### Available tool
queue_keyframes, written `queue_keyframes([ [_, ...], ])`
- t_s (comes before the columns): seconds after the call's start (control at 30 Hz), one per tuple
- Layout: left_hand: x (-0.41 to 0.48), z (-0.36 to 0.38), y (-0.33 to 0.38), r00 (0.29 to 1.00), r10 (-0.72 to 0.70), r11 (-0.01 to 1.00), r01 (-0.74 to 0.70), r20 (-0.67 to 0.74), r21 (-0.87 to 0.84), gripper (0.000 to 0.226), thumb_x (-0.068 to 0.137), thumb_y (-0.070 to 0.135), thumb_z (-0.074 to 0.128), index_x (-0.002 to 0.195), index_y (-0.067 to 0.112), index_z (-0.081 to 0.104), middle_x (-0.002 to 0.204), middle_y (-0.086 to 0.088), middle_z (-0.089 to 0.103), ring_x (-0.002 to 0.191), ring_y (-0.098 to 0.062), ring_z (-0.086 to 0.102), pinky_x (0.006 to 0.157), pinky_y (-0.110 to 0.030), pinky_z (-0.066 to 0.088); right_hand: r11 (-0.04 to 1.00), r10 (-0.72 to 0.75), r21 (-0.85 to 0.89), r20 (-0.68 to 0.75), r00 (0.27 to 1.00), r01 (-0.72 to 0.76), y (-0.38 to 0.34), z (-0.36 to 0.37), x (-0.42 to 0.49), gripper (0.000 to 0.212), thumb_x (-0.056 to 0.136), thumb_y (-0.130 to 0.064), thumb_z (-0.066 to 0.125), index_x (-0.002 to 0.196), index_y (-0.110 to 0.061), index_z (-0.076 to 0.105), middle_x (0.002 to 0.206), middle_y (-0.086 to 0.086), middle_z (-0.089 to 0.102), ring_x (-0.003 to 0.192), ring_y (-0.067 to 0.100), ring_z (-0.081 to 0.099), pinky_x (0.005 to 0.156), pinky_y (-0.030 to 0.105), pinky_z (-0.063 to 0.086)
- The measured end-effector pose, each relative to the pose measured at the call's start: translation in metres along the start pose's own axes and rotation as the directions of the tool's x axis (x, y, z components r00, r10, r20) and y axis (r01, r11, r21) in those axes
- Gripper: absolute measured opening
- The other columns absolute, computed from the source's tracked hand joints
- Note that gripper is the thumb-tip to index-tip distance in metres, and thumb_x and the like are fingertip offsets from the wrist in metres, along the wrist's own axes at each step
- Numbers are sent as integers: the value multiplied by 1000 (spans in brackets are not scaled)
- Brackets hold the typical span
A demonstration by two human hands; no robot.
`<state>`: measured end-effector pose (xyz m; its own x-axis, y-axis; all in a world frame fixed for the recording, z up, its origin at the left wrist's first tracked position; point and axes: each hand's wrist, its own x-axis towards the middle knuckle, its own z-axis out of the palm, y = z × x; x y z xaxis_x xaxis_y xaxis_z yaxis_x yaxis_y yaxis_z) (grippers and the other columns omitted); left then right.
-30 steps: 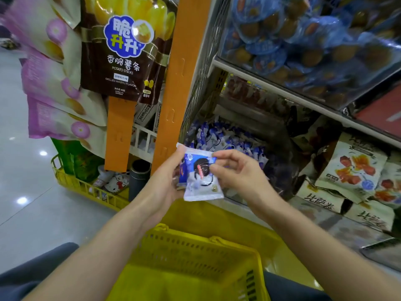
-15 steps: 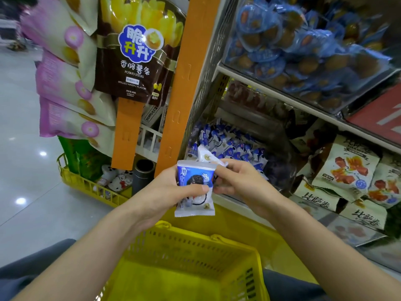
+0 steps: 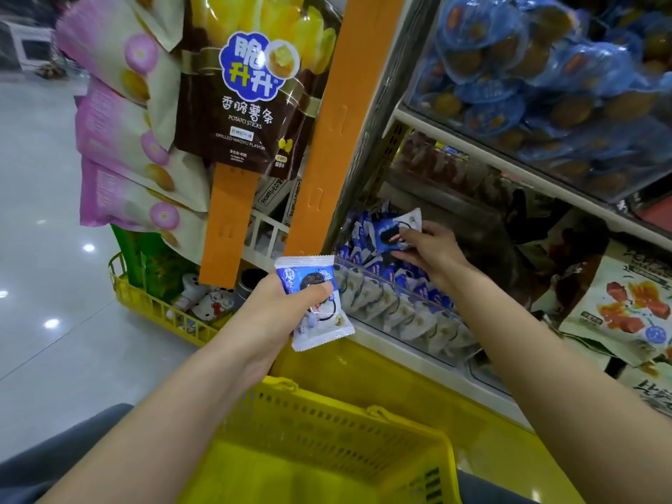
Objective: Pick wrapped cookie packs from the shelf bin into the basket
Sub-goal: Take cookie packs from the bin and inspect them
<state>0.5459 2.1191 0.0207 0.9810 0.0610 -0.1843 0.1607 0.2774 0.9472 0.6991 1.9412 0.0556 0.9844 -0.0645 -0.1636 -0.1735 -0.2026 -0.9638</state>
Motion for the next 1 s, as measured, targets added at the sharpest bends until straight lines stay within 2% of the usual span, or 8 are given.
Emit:
queue_keyframes([
  [0.13, 8, 0, 0, 1000, -12, 1000, 12, -13, -12, 29, 88, 15, 61, 117, 13, 58, 107, -13, 68, 101, -28, 64, 94, -51, 48, 961, 33, -274, 39, 999, -21, 1, -2, 11, 37, 89, -12, 59, 123, -5, 47, 125, 12, 53, 97, 22, 61, 63, 25, 55],
  [0.23, 13, 2, -2, 1000, -1, 1000, 1, -3, 12, 29, 89, 16, 60, 118, 16, 58, 102, -10, 69, 90, -22, 65, 79, -41, 53, 901, 77, -434, 144, 987, -7, -7, -18, 12, 54, 88, -12, 61, 136, -18, 39, 127, -1, 41, 108, 21, 55, 64, 26, 55],
  [0.3, 15, 5, -3, 1000, -7, 1000, 7, -4, 22, 29, 89, 16, 60, 117, 18, 58, 104, -14, 69, 86, -23, 65, 72, -40, 51, 827, 79, -558, 229, 970, 64, -10, -25, 9, 36, 89, -18, 60, 124, -20, 54, 127, -5, 47, 102, 11, 56, 64, 19, 51],
  [0.47, 18, 12, -5, 1000, 8, 1000, -8, -9, 21, 28, 90, 15, 58, 118, 17, 57, 84, -15, 64, 49, -1, 53, 46, -17, 38, 860, 24, -504, 208, 978, 86, -3, -22, 8, 15, 92, -22, 56, 102, -13, 63, 112, 8, 62, 81, 11, 59, 63, 18, 47],
  [0.6, 19, 16, -8, 1000, -9, 1000, 9, -20, 12, 29, 90, 13, 58, 118, 15, 57, 78, -7, 61, 40, 1, 50, 40, -13, 37, 884, -168, -445, -12, 986, 145, -5, -8, 22, 39, 89, -18, 61, 125, -9, 49, 111, 8, 57, 86, 17, 56, 65, 23, 47],
  [0.73, 19, 15, -7, 999, -13, 1000, 14, -39, 23, 29, 89, 14, 60, 118, 16, 57, 66, 0, 57, 41, 0, 50, 40, -14, 36, 860, -144, -501, -56, 988, 97, -2, 10, 34, 45, 88, -18, 62, 129, -4, 47, 120, 8, 55, 96, 20, 57, 82, 27, 45],
  [0.83, 19, 14, -6, 999, -22, 1000, 22, -45, 15, 31, 88, 14, 60, 119, 14, 57, 65, 0, 57, 42, -1, 51, 39, -12, 36, 744, -43, -667, 8, 999, 37, 4, 16, 37, 11, 86, -19, 64, 88, -10, 59, 89, 10, 55, 75, 19, 56, 71, 29, 46],
  [1.0, 20, 14, -3, 999, -21, 1000, 21, -32, -12, 30, 88, 13, 60, 118, 14, 58, 57, 5, 54, 38, 1, 49, 38, -11, 35, 570, -24, -821, 23, 999, 32, 5, 10, 40, 25, 79, -27, 71, 71, -8, 58, 75, 12, 62, 73, 23, 61, 78, 38, 54],
])
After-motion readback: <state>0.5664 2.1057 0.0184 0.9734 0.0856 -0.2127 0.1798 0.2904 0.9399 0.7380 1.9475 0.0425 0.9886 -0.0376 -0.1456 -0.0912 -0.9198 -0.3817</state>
